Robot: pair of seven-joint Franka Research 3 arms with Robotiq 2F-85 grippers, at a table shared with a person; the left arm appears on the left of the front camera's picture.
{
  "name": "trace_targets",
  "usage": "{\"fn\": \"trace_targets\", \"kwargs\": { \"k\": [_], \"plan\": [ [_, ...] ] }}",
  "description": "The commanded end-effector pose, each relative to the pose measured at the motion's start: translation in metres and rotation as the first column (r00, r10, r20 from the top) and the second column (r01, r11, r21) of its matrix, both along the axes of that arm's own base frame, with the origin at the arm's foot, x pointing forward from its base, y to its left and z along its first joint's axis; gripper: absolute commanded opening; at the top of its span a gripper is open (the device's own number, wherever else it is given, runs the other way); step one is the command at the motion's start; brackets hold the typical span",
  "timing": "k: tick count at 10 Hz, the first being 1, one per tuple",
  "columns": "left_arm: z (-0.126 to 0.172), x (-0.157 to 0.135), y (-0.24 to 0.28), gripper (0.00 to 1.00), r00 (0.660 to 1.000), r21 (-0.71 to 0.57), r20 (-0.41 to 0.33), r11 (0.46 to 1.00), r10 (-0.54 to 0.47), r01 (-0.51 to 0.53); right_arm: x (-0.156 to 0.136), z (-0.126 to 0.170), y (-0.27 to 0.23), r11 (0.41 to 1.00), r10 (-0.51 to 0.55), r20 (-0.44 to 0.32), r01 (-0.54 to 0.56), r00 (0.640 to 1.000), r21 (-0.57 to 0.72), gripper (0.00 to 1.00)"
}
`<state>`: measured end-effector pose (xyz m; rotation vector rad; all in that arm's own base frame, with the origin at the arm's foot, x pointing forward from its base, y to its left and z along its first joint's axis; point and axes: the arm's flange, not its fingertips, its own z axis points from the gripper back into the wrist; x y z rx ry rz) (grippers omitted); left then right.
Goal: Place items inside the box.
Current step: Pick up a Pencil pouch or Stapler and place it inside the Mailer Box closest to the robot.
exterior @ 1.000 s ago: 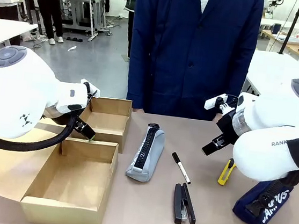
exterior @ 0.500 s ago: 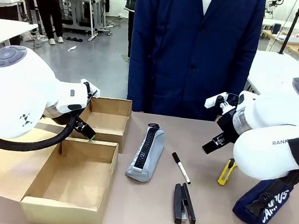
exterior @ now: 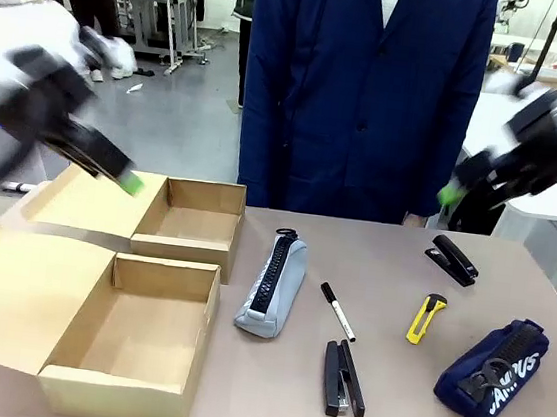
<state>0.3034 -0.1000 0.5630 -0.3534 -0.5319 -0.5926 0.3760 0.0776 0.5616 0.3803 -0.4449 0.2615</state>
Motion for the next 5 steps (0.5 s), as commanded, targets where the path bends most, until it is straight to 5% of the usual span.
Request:
{"fn": "trace_targets", "kwargs": {
  "k": [1,2,3,4,5],
  "plan": [
    [0.017,0.012,0.07,1.0,0.993,-0.162,-0.113,0.985,0.044,-0.062,-0.024,0.032,-0.072,0.941,-0.147,-0.1,0.17,0.984,0.293,1.0],
    [0.014,0.019,0.115,1.0,0.979,-0.301,-0.203,0.949,0.029,-0.09,-0.044,0.024,-0.111,0.882,-0.165,-0.166,0.221,0.972,0.416,1.0],
    [-0.001,0.026,0.17,1.0,0.962,-0.481,-0.266,0.858,0.054,-0.182,-0.061,0.008,-0.152,0.819,-0.189,-0.192,0.262,0.963,0.51,1.0],
    [-0.015,0.038,0.226,1.0,0.939,-0.611,-0.32,0.729,0.127,-0.307,-0.074,-0.01,-0.187,0.742,-0.243,-0.19,0.309,0.951,0.595,1.0],
    [-0.046,0.03,0.271,1.0,0.888,-0.73,-0.392,0.507,0.24,-0.459,-0.088,-0.032,-0.224,0.664,-0.302,-0.219,0.37,0.928,0.65,1.0]
  ]
}}
